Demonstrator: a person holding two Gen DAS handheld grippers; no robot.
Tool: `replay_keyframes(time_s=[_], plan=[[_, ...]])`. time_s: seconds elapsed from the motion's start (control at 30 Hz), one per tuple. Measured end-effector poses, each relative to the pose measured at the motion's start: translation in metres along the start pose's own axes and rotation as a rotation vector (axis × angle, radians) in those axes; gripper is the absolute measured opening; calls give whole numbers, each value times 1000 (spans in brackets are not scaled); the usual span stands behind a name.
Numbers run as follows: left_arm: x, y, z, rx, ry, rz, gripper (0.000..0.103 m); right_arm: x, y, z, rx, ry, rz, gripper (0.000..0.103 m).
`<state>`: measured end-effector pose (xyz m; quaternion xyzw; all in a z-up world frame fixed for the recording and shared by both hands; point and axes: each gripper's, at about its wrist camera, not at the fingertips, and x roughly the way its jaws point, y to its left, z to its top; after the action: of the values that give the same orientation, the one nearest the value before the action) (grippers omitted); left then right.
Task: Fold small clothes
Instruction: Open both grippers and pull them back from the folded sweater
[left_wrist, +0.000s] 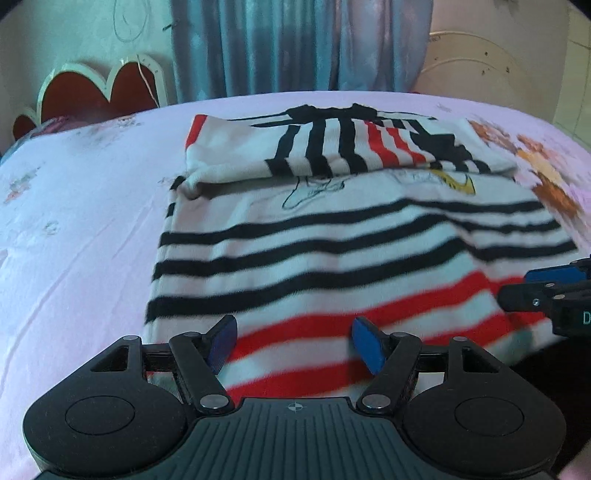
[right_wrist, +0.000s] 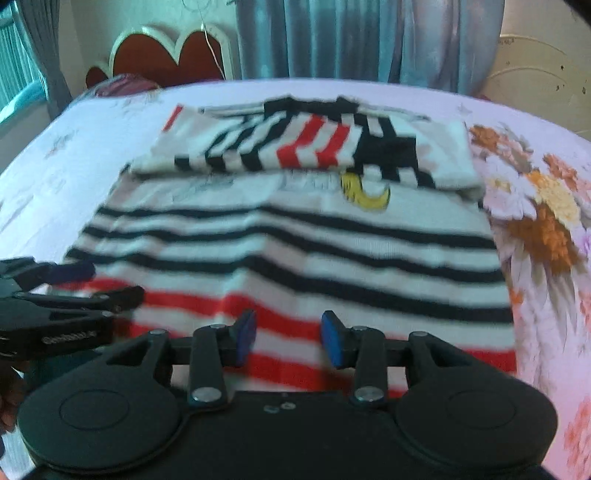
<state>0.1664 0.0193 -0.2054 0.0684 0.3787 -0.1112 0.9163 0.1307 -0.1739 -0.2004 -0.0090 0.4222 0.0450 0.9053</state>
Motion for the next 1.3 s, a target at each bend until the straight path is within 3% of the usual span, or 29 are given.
replay_keyframes(time_s=[0.33,0.53,0.63,0.9,1.1,1.3], plan=[[-32,27,-32,-32,13,3,73,-27,-31,-46,35,15,-124,39],[-51,14,-40,-12,13,-33,73,-51,-22,-50,56,-24,-92,43],[-53,8,-50,-4,28,-41,73,-48,-11,-57,32,1,-69,43],[-67,13,-61,13,26,-25,76,-54,-19,-77,20,20,-111,45],[-78,30,-68,-50,48,-6,76,-66,-31,-85,54,24,-138,52],[-76,44,-75,-103,81,-47,76,-73,-47,-92,84,28,-183,54]])
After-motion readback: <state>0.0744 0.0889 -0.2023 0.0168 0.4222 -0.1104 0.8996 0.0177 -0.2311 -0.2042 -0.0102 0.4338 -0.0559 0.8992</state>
